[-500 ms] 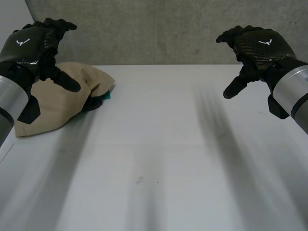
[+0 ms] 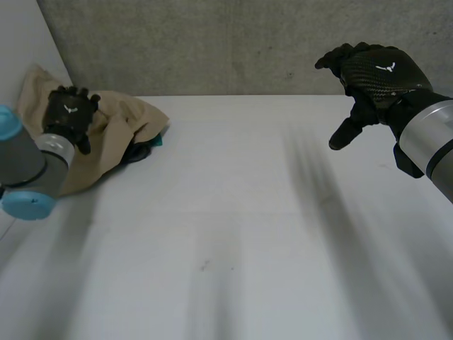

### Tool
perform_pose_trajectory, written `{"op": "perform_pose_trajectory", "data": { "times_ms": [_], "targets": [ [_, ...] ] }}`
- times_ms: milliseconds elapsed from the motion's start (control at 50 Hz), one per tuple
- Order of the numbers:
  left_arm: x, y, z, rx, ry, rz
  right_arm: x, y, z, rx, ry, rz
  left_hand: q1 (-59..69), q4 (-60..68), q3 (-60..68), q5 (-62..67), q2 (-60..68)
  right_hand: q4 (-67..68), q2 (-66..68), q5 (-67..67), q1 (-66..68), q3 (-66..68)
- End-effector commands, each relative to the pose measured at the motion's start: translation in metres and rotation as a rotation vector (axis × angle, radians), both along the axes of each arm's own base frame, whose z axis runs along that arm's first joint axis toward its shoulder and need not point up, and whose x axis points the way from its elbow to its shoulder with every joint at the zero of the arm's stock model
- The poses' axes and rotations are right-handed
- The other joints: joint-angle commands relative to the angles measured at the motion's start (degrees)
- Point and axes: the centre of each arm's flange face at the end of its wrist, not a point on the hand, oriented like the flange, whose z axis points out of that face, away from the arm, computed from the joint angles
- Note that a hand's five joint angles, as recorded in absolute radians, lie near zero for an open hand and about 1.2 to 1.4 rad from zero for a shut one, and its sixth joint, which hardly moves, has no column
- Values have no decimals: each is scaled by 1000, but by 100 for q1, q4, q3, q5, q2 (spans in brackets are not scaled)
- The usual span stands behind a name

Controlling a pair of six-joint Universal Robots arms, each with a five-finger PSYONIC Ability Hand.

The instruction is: Fold the laundry.

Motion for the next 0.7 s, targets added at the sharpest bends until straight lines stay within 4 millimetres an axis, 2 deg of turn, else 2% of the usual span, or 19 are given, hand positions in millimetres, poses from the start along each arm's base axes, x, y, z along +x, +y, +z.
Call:
{"op": "perform_pose_trajectory", "data": {
  "times_ms": [20, 80, 100, 120, 160, 220, 240, 260, 320, 340, 380, 400, 460, 480, 540, 560, 640, 660, 700],
  "targets": [
    [2, -37, -64, -24, -83, -84, -1, 1, -4, 0, 27, -2, 800, 795, 766, 680, 791, -310, -235, -401, -124, -175],
    [6, -42, -71, -23, -85, -91, -1, 1, -7, 2, 41, -5, 2699, 2694, 2665, 2579, 2689, -310, -235, -401, -124, -175],
    [5, -43, -72, -28, -91, -95, -1, 2, -8, 0, 51, -6, 5521, 5516, 5487, 5401, 5512, -310, -235, -401, -124, -175],
    [5, -43, -70, -35, -93, -95, -1, 2, -9, -2, 57, -7, 6846, 6841, 6812, 6726, 6837, -310, -235, -401, -124, -175],
    [5, -43, -64, -50, -96, -88, -2, 1, -10, -5, 67, -10, 6860, 6855, 6826, 6740, 6850, -310, -235, -401, -124, -175],
    [-1, -36, -33, -115, -91, -65, -5, -1, -11, -8, 84, -20, 6860, 6855, 6826, 6740, 6850, -310, -235, -401, -124, -175],
    [-2, -34, -21, -138, -85, -57, -5, -1, -11, -10, 86, -20, 6860, 6855, 6826, 6740, 6850, -310, -235, -401, -124, -175],
    [-7, -26, 4, -196, -69, -60, -5, -1, -11, -9, 88, -22, 6860, 6855, 6826, 6740, 6850, -310, -235, -401, -124, -175],
    [-24, -9, 41, -293, -27, -98, -5, -2, -9, -17, 86, -19, 6860, 6855, 6826, 6740, 6850, -310, -235, -401, -124, -175],
    [-42, 7, 65, -345, 13, -141, -5, -2, -9, -17, 85, -19, 6860, 6855, 6826, 6740, 6850, -310, -235, -401, -124, -175],
    [-58, 26, 83, -375, 60, -187, -5, -2, -7, -24, 83, -19, 6860, 6855, 6826, 6740, 6850, -310, -235, -401, -124, -175],
    [-73, 46, 98, -388, 101, -237, -5, -3, -5, -29, 81, -21, 6860, 6855, 6826, 6740, 6850, -310, -235, -401, -124, -175],
    [-92, 79, 114, -378, 159, -309, -5, -4, -2, -38, 78, -24, 6860, 6855, 6826, 6740, 6850, -310, -235, -401, -124, -175],
    [-105, 102, 113, -338, 186, -362, -4, -4, 1, -47, 72, -25, 6860, 6855, 6826, 6740, 6850, -310, -235, -401, -124, -175],
    [-127, 142, 109, -257, 222, -452, -5, -5, 5, -55, 63, -30, 6860, 6855, 6826, 6740, 6850, -310, -235, -401, -124, -175],
    [-143, 170, 100, -185, 242, -522, -5, -7, 8, -63, 57, -37, 6860, 6855, 6826, 6740, 6850, -310, -235, -401, -124, -175],
    [-177, 238, 71, -3, 265, -689, -6, -8, 11, -67, 54, -40, 6860, 6855, 6826, 6740, 6850, -310, -235, -401, -124, -175],
    [-181, 248, 64, 30, 260, -712, -6, -8, 12, -68, 53, -43, 6595, 6590, 6562, 6475, 6586, -310, -235, -401, -124, -175],
    [-189, 262, 49, 88, 238, -742, -6, -8, 12, -67, 54, -43, 1775, 1770, 1741, 1655, 1765, -310, -235, -401, -124, -175]
  ]
}}
